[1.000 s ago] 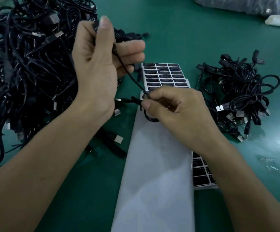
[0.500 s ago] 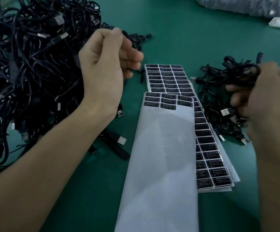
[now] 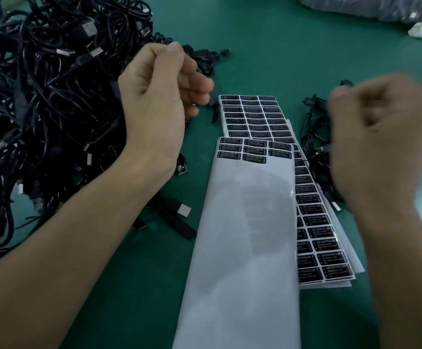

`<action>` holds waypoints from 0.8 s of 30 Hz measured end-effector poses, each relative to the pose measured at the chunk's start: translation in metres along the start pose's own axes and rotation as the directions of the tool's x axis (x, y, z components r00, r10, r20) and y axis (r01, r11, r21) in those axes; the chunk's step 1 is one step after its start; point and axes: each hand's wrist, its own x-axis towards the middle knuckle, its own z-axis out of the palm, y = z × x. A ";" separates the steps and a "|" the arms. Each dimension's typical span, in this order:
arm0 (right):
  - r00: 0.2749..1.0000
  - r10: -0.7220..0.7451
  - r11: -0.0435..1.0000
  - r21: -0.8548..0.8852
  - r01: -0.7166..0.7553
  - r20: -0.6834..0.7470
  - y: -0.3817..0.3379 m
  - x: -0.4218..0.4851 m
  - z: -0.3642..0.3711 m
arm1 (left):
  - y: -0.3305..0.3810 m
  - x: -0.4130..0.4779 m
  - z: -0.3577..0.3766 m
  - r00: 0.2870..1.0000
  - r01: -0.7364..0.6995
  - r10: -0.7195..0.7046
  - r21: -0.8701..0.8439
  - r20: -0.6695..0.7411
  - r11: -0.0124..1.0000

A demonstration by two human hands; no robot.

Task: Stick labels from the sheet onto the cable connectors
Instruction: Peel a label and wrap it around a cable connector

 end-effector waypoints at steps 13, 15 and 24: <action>0.501 -0.264 0.887 0.004 0.462 0.824 -0.053 -0.063 0.050 | -0.001 0.000 0.001 1.000 -0.016 0.016 0.010 -0.014 1.000; 0.510 -0.264 0.876 -0.018 0.482 0.818 -0.052 -0.063 0.051 | -0.001 0.000 0.002 1.000 -0.016 0.016 0.010 -0.012 1.000; 0.590 -0.309 0.891 0.010 0.454 0.746 -0.047 -0.059 0.050 | 0.000 -0.001 0.003 0.999 -0.031 0.031 0.015 0.016 0.999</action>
